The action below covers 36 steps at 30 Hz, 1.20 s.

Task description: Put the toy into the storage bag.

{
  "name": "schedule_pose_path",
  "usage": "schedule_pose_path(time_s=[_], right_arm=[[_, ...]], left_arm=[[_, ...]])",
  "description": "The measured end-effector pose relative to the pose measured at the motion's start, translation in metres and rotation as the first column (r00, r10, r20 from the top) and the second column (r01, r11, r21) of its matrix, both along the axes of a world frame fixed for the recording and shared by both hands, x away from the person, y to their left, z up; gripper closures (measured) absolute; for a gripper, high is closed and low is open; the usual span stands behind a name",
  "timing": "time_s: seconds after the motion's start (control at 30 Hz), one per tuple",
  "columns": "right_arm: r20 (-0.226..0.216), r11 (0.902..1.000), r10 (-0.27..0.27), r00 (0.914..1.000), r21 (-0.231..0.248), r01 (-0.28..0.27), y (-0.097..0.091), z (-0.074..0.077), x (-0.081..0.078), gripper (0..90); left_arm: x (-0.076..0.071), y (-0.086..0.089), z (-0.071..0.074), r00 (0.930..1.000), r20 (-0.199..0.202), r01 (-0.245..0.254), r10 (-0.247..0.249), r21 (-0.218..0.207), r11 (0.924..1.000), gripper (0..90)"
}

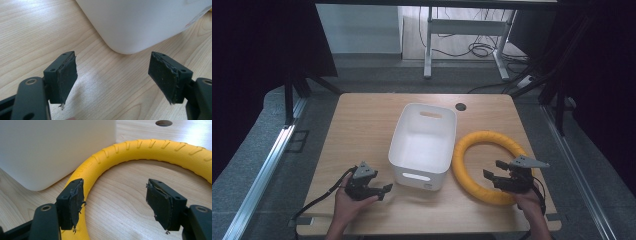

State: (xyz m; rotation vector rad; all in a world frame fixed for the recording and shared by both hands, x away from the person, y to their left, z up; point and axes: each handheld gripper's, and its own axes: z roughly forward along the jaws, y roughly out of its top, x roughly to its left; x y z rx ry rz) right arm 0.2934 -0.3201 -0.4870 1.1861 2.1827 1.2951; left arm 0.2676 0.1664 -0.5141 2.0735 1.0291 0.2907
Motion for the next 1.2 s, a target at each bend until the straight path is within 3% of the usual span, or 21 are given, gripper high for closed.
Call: schedule_pose_path(time_s=[0.23, 0.43, 0.47, 0.63, 0.67, 0.73, 0.77, 0.8, 0.87, 0.9, 0.93, 1.0, 1.03, 1.07, 1.1, 1.2], right_arm=[[-0.004, 0.9999, 0.006, 1.0000, 0.014, -0.006, 0.002, 0.010, -0.005, 31.8], [-0.049, 0.9989, 0.042, 0.9979, -0.020, -0.043, 0.007, 0.012, -0.005, 33.2], [-0.090, 0.9956, 0.070, 0.9935, -0.055, -0.075, 0.011, 0.012, -0.002, 33.3], [-0.142, 0.9851, 0.116, 0.9830, -0.110, -0.132, 0.017, 0.020, 0.004, 34.6], [-0.160, 0.9788, 0.143, 0.9767, -0.123, -0.163, 0.022, 0.023, 0.007, 34.0], [-0.184, 0.9688, 0.171, 0.9679, -0.148, -0.199, 0.028, 0.025, 0.009, 33.1], [-0.184, 0.9688, 0.171, 0.9679, -0.148, -0.199, 0.028, 0.025, 0.009, 33.1], [-0.208, 0.9575, 0.194, 0.9585, -0.172, -0.232, 0.034, 0.025, 0.011, 32.9], [-0.231, 0.9482, 0.210, 0.9500, -0.189, -0.255, 0.039, 0.024, 0.012, 32.9], [-0.231, 0.9482, 0.210, 0.9500, -0.189, -0.255, 0.039, 0.024, 0.012, 32.9], [-0.252, 0.9391, 0.223, 0.9417, -0.203, -0.277, 0.044, 0.022, 0.013, 33.3], [-0.273, 0.9304, 0.232, 0.9335, -0.217, -0.295, 0.047, 0.019, 0.013, 33.7], [-0.273, 0.9304, 0.232, 0.9335, -0.217, -0.295, 0.047, 0.019, 0.013, 33.7], [-0.287, 0.9241, 0.236, 0.9282, -0.229, -0.306, 0.048, 0.017, 0.014, 33.9], [-0.317, 0.9088, 0.249, 0.9150, -0.250, -0.334, 0.052, 0.013, 0.014, 34.7], [-0.358, 0.8849, 0.256, 0.8979, -0.287, -0.367, 0.058, 0.010, 0.012, 34.4]], left_arm=[[-0.001, 0.000, 0.001, 1.0000, -0.002, 0.008, -0.008, 0.000, 1.0000, 22.9], [-0.002, 0.003, 0.004, 1.0000, -0.004, 0.009, -0.009, 0.012, 0.9999, 22.6], [-0.001, 0.003, 0.004, 0.9999, -0.006, 0.009, -0.008, 0.021, 0.9998, 22.7], [-0.001, 0.000, 0.002, 0.9996, -0.018, 0.023, -0.023, 0.027, 0.9994, 22.5], [-0.002, -0.004, 0.002, 0.9993, -0.012, 0.035, -0.035, 0.055, 0.9979, 22.5], [-0.003, -0.008, 0.002, 0.9986, -0.012, 0.053, -0.052, 0.057, 0.9970, 22.5], [-0.003, -0.008, 0.002, 0.9986, -0.012, 0.053, -0.052, 0.057, 0.9970, 22.5], [-0.004, -0.012, 0.002, 0.9977, -0.010, 0.068, -0.067, 0.074, 0.9949, 22.5], [-0.003, -0.013, 0.002, 0.9972, -0.014, 0.075, -0.074, 0.072, 0.9946, 22.5], [-0.003, -0.013, 0.002, 0.9972, -0.014, 0.075, -0.074, 0.072, 0.9946, 22.5], [-0.003, -0.014, 0.001, 0.9973, -0.014, 0.073, -0.072, 0.084, 0.9938, 22.5], [-0.003, -0.014, 0.000, 0.9971, -0.016, 0.076, -0.075, 0.095, 0.9926, 22.5], [-0.003, -0.014, 0.000, 0.9971, -0.016, 0.076, -0.075, 0.095, 0.9926, 22.6], [-0.003, -0.014, -0.001, 0.9970, -0.017, 0.077, -0.076, 0.096, 0.9924, 22.6], [-0.003, -0.014, -0.001, 0.9969, -0.017, 0.078, -0.077, 0.098, 0.9921, 22.5], [-0.002, -0.014, -0.002, 0.9969, -0.016, 0.079, -0.078, 0.103, 0.9915, 22.5]])
